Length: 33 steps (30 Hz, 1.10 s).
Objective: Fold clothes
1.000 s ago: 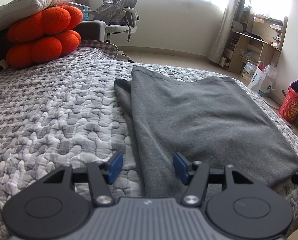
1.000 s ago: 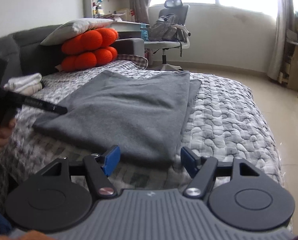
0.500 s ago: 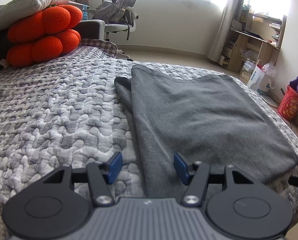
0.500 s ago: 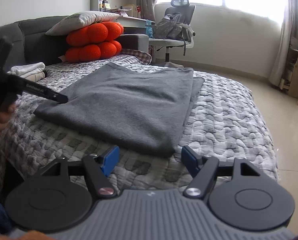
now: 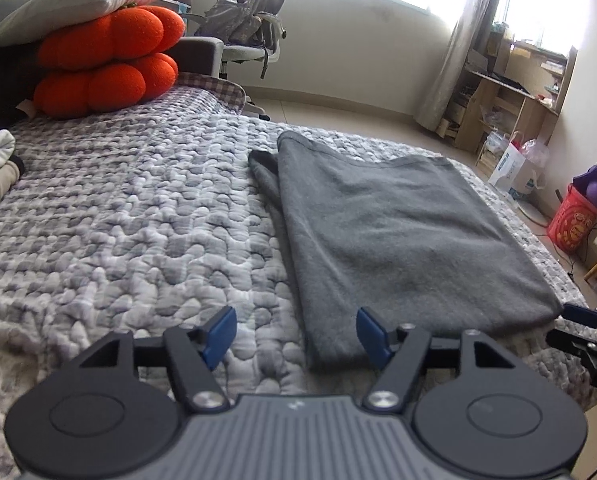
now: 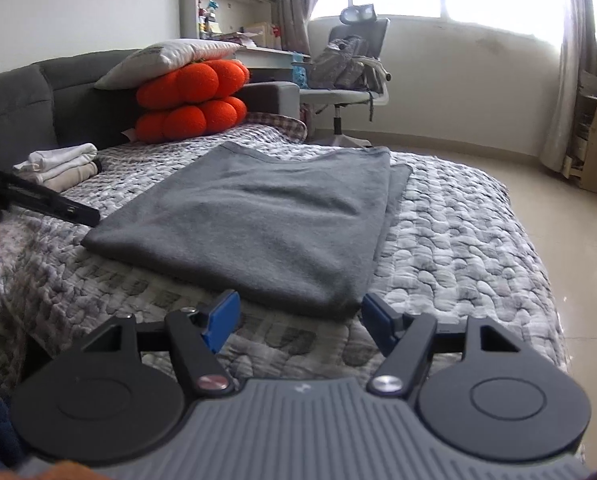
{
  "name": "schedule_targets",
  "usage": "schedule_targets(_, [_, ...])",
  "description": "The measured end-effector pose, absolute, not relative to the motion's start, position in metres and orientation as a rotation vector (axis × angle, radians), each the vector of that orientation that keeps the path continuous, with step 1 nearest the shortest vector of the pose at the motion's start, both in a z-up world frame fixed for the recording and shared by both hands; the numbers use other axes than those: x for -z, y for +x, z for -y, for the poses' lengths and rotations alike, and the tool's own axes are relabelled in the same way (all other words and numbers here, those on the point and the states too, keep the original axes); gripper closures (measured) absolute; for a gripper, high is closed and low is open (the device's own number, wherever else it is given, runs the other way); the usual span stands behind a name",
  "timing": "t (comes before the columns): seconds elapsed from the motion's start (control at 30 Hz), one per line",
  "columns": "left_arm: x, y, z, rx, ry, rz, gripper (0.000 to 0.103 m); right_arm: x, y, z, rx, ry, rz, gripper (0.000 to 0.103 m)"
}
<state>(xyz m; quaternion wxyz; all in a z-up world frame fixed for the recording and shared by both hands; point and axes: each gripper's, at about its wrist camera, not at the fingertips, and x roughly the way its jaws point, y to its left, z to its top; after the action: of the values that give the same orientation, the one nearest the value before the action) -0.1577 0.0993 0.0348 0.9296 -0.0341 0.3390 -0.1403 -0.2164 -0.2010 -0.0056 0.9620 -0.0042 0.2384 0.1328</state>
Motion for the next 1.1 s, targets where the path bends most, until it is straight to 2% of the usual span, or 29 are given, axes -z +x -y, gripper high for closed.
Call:
schedule_targets(0.17, [-0.033, -0.169, -0.113, 0.268, -0.056, -0.672, 0.035, 0.005, -0.222, 0.201, -0.269, -0.044, -0.462, 0.035])
schedule_targets(0.3, [-0.028, -0.173, -0.125, 0.252, -0.066, -0.687, 0.035, 0.005, -0.223, 0.204, -0.309, 0.012, -0.483, 0.051])
schedule_targets(0.63, [-0.024, -0.175, -0.124, 0.260, -0.061, -0.696, 0.035, 0.008, -0.224, 0.199, -0.312, -0.004, -0.497, 0.051])
schedule_targets(0.77, [-0.024, -0.176, -0.115, 0.280, -0.046, -0.693, 0.034, 0.009, -0.216, 0.210, -0.395, 0.164, -0.556, 0.051])
schedule_targets(0.87, [-0.027, -0.176, -0.111, 0.292, -0.030, -0.683, 0.034, 0.011, -0.207, 0.209, -0.388, 0.220, -0.585, 0.047])
schedule_targets(1.1, [-0.032, -0.176, -0.099, 0.319, 0.007, -0.658, 0.032, 0.008, -0.199, 0.203, -0.384, 0.287, -0.545, 0.044])
